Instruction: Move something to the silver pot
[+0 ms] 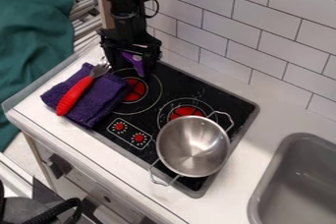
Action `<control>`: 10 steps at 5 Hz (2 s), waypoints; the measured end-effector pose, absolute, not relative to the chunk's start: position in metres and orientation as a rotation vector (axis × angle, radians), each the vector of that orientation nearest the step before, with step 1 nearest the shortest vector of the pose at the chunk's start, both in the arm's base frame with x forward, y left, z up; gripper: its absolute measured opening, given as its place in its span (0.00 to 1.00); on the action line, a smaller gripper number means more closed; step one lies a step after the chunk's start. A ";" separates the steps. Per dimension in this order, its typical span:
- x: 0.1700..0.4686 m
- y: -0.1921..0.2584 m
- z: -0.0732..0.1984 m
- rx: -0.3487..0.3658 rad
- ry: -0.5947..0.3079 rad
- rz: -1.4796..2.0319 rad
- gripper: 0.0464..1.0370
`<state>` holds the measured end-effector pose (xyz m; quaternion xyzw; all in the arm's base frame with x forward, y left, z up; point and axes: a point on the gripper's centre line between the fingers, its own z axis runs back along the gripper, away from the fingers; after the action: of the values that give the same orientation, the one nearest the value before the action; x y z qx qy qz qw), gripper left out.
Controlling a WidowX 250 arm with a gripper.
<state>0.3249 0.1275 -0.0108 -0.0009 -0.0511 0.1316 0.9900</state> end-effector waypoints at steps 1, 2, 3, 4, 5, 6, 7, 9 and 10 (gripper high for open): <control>0.344 0.131 -0.021 -0.032 -0.120 0.331 0.96; 0.351 0.136 -0.020 -0.022 -0.112 0.379 0.96; 0.355 0.139 -0.023 -0.018 -0.108 0.415 0.96; 0.355 0.140 -0.028 -0.016 -0.097 0.444 0.96; 0.357 0.139 -0.038 -0.026 -0.069 0.442 0.96; 0.359 0.141 -0.039 -0.025 -0.071 0.433 0.91; 0.361 0.142 -0.040 -0.026 -0.082 0.425 0.61; 0.360 0.141 -0.039 -0.027 -0.084 0.386 0.46; 0.354 0.140 -0.036 0.002 -0.065 0.273 0.46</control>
<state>0.3540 0.1404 -0.0358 0.0009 -0.0323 0.1360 0.9902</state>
